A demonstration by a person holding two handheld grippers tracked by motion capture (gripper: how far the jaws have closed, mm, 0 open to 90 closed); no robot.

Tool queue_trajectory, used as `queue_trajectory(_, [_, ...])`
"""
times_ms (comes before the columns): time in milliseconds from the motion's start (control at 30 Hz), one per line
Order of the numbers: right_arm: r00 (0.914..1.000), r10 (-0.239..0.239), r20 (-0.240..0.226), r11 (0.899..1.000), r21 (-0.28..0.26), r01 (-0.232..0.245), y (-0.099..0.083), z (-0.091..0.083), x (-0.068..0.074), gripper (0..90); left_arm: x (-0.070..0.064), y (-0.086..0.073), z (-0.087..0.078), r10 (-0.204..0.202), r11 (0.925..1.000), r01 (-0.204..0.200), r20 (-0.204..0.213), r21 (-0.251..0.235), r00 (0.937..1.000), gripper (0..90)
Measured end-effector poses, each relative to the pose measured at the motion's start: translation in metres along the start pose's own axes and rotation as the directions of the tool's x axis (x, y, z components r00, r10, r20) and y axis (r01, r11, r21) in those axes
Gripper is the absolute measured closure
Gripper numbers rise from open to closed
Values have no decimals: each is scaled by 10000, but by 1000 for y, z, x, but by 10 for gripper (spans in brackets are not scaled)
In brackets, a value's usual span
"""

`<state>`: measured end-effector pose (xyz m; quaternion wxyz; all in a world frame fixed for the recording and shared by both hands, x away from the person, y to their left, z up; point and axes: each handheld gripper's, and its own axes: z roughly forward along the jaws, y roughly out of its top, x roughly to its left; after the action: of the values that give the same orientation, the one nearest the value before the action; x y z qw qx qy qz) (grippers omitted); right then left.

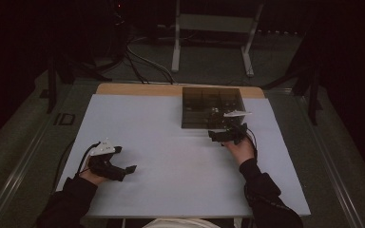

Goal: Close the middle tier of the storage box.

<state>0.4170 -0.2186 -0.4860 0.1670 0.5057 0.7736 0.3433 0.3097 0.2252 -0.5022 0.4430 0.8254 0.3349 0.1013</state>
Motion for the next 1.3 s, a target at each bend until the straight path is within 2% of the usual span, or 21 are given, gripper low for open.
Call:
queue_trajectory(367, [9995, -222, -216, 9997, -103, 220, 3, -5, -1, 0, 1, -1, 1, -41, 10000, 41, -5, 35, 10000, 9])
queue_trajectory(933, [9963, -688, -512, 9972, -318, 672, 7, -13, 9, 0, 0, -4, -6, -49, 10000, 48, -79, -50, 10000, 9])
queue_trajectory(1000, [9952, -764, -609, 9963, -442, 738, 7, -17, 11, 0, 0, -4, -6, -24, 10000, 24, -81, -65, 10000, 9])
queue_trajectory(1133, [9937, -1021, -471, 9921, -784, 983, 4, -23, 13, 0, -1, -4, -6, 19, 10000, -20, -79, -49, 10000, 9])
queue_trajectory(1300, [9907, -1157, -712, 9890, -1004, 1083, -1, -28, 13, 0, -1, -4, -6, 17, 10000, -17, -82, -50, 10000, 9])
